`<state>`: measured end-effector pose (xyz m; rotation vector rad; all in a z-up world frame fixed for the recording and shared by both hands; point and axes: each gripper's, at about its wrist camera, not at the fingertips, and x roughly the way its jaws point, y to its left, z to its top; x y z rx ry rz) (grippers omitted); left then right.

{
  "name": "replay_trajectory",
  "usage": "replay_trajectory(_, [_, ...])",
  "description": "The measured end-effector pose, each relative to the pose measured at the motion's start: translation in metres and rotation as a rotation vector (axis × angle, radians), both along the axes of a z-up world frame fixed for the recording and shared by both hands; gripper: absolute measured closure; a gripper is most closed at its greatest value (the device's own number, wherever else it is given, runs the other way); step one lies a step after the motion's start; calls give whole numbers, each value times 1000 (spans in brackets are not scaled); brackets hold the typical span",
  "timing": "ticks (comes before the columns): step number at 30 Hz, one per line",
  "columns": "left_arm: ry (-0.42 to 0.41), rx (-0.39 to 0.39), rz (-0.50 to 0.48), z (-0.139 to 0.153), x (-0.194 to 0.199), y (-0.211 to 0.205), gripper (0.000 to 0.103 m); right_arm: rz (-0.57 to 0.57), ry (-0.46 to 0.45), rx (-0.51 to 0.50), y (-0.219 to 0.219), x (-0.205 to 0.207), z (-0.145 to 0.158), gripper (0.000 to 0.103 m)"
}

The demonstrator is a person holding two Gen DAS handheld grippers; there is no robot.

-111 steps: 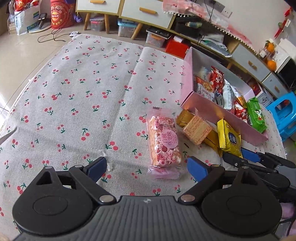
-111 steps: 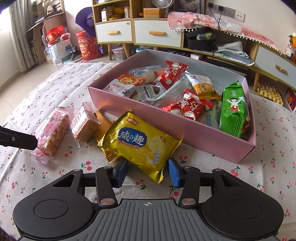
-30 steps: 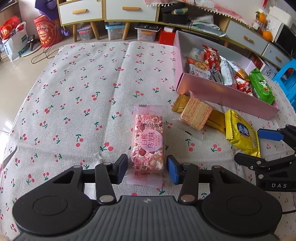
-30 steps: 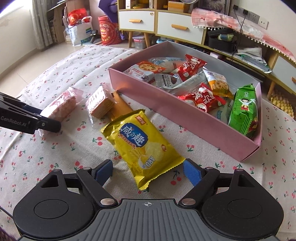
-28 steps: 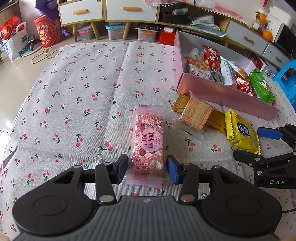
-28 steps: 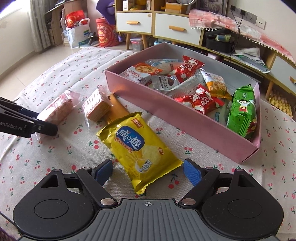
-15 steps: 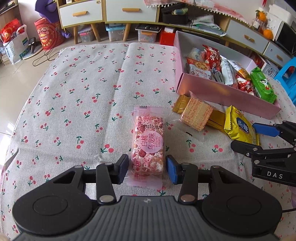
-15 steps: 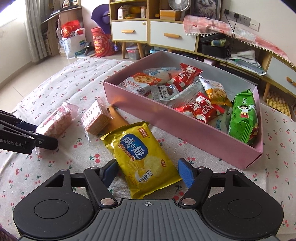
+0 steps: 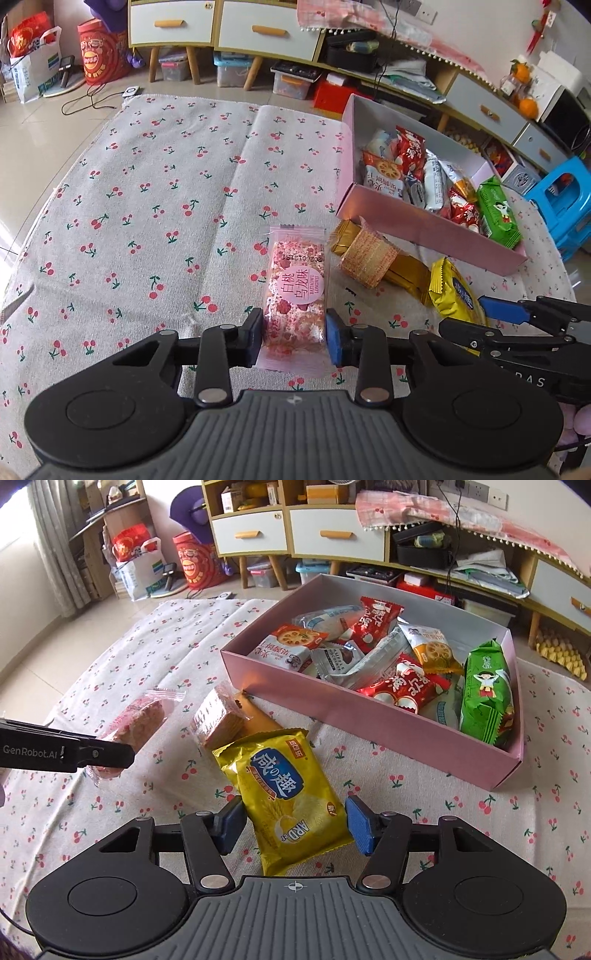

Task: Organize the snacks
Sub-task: 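Carry both bags over the pink box and open both grippers to release them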

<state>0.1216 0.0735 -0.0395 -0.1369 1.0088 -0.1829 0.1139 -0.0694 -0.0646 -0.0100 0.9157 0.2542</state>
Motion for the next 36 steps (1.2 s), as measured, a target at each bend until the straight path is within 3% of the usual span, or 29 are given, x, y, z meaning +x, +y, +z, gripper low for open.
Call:
replay_trajectory(13, [-45,-50,18,17,6,-5,72,-68,-52,122,-19,0,33,45])
replay_trajectory(22, [-75,-137,25,31,18,-23,72,-167,-66,187,-43,13,44,45])
replay_trajectory(26, [-75,-183,19,35,35,-32,72,-237,-61,251,-63,29,52,45])
replay_trajectory(31, [-133,-161,1,34,60,-46,72,-333,-50,340,-90,54,53,45])
replay_trajectory(36, [-163,-162,-25,23,83,-60,72,-385,-37,360,-103,80,45,45])
